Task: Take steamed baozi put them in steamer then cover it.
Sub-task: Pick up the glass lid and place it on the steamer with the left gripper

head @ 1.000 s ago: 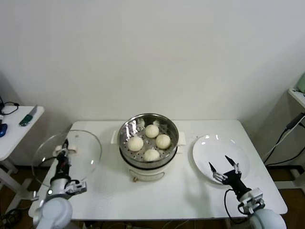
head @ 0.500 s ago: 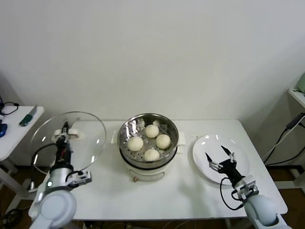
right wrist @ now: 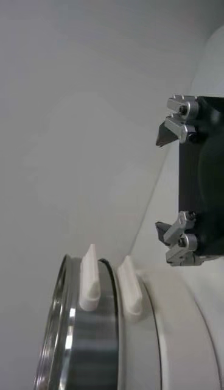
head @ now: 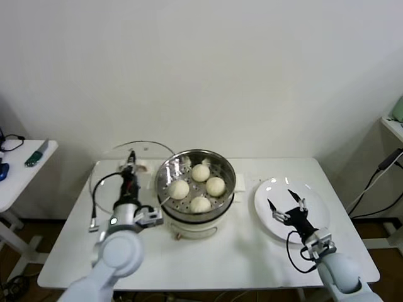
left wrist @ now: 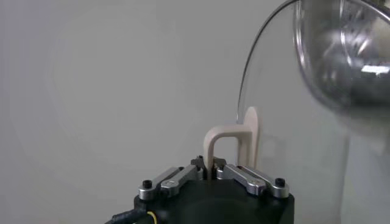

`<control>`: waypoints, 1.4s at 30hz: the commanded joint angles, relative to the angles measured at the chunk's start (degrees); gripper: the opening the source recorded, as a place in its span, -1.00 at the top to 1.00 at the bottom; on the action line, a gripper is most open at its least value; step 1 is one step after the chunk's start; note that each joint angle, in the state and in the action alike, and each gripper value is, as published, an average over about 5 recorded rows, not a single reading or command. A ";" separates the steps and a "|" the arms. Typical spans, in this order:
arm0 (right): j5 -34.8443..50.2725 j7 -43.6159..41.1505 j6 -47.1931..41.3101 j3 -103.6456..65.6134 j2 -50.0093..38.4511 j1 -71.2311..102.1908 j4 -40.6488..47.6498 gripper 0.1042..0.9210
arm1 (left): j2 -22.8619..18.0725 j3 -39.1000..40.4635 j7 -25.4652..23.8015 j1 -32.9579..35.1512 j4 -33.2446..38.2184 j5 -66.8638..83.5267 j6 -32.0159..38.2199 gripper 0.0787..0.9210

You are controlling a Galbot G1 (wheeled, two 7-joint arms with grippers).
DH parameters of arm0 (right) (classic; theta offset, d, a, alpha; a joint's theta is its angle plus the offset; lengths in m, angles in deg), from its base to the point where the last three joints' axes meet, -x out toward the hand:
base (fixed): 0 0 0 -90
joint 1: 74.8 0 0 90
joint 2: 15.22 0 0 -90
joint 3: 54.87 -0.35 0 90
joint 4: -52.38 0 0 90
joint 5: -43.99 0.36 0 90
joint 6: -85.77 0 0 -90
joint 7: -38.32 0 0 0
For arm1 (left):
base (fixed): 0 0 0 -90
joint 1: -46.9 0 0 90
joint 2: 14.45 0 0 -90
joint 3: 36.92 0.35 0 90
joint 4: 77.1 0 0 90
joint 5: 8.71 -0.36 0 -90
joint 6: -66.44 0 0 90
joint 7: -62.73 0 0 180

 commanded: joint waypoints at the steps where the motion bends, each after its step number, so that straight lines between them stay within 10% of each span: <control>1: -0.38 -0.56 0.39 -3.52 0.04 1.43 0.54 -0.76 | -11.15 10.83 -6.65 -13.23 -9.54 -5.75 -2.77 0.83; 19: -0.92 -2.19 2.12 -6.79 1.18 3.32 2.21 -0.76 | -23.18 13.59 -3.96 -12.88 -18.43 -8.41 -2.77 0.83; 42: -1.30 -3.09 3.58 -7.29 2.39 3.25 3.26 -0.76 | -22.51 14.16 -2.22 -12.17 -21.36 -9.56 -2.77 0.83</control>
